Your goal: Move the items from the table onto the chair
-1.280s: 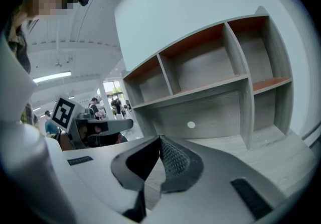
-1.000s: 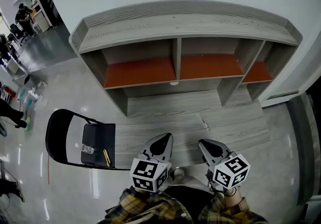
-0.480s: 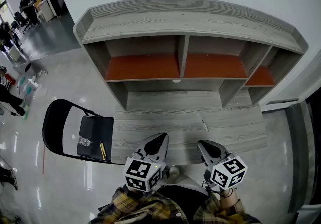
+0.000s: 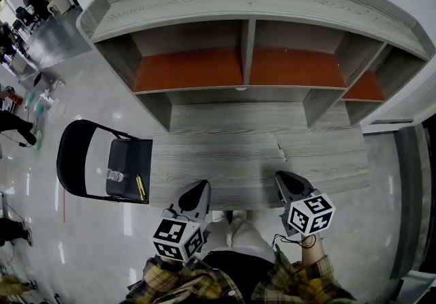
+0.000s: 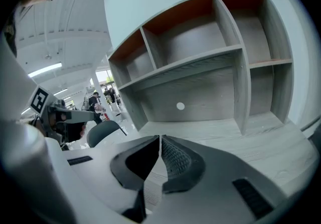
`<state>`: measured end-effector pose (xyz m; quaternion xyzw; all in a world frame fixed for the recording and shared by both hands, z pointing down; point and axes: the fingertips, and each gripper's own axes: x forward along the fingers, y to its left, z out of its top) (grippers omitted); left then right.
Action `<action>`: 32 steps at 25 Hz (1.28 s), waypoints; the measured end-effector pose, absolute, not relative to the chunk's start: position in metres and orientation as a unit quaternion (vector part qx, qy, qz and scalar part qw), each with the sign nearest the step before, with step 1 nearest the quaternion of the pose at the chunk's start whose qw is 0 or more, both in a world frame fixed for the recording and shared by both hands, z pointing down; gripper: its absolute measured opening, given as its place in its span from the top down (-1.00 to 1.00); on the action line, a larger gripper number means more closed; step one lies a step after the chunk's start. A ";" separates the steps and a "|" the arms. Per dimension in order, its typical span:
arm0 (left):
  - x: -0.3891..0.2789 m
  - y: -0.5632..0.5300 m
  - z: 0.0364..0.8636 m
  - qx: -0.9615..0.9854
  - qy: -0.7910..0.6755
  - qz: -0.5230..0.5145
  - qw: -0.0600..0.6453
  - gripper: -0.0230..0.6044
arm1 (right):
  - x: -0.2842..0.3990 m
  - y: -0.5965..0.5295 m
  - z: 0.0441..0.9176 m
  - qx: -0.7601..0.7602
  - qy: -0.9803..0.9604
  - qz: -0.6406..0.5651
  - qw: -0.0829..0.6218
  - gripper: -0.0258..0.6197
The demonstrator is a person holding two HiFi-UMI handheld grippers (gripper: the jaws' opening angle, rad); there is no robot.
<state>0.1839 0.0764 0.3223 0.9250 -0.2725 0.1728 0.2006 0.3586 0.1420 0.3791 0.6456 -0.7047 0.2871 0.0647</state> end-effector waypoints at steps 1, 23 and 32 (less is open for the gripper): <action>0.181 0.076 0.327 0.922 -0.275 0.178 0.205 0.92 | 0.365 0.139 0.389 0.645 -0.702 0.294 0.071 0.86; 0.160 0.093 0.396 0.880 -0.294 0.247 0.278 0.92 | 0.461 0.097 0.573 0.651 -0.623 0.376 0.216 0.58; 0.156 0.094 0.400 0.875 -0.303 0.247 0.286 0.92 | 0.467 0.092 0.595 0.653 -0.611 0.356 0.270 0.59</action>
